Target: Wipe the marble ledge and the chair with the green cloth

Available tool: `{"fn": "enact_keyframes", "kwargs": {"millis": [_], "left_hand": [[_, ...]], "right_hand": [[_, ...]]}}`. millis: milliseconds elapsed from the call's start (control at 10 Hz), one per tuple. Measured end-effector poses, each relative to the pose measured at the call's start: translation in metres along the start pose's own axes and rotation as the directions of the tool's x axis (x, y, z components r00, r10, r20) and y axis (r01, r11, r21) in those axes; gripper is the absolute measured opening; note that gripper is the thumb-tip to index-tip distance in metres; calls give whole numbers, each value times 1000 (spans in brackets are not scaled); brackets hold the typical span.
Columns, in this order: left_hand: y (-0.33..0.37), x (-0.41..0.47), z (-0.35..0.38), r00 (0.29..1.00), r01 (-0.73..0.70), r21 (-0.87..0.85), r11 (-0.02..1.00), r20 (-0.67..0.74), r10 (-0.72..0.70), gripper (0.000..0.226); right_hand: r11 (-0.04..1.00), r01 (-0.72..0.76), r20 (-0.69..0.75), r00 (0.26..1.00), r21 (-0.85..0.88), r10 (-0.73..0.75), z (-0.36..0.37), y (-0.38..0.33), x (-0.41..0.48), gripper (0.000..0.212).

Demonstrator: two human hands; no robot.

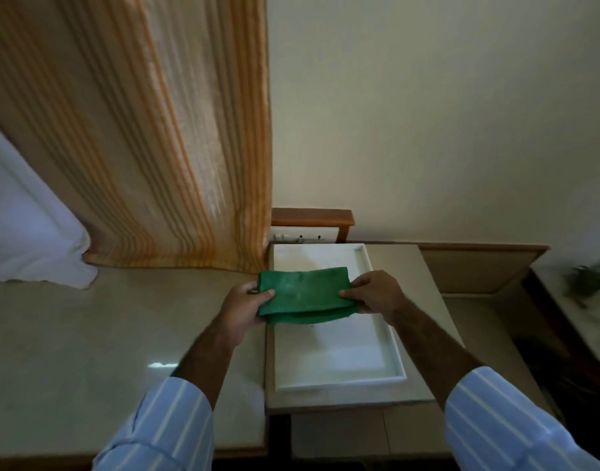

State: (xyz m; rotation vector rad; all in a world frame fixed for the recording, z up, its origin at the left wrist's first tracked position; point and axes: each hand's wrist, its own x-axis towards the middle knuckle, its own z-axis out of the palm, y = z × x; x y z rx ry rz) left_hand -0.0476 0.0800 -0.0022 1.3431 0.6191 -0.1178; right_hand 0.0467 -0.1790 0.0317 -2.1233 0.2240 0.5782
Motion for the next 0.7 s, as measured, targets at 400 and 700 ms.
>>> {"fn": "enact_keyframes", "kwargs": {"millis": [400, 700], "left_hand": [[-50, 4, 40, 995, -60, 547, 835, -30, 91, 17], [15, 6, 40, 800, -391, 901, 186, 233, 552, 52]], "right_hand": [[898, -30, -109, 994, -438, -19, -1, 74, -1, 32], [590, 192, -70, 917, -785, -392, -39, 18, -6, 60]]}}
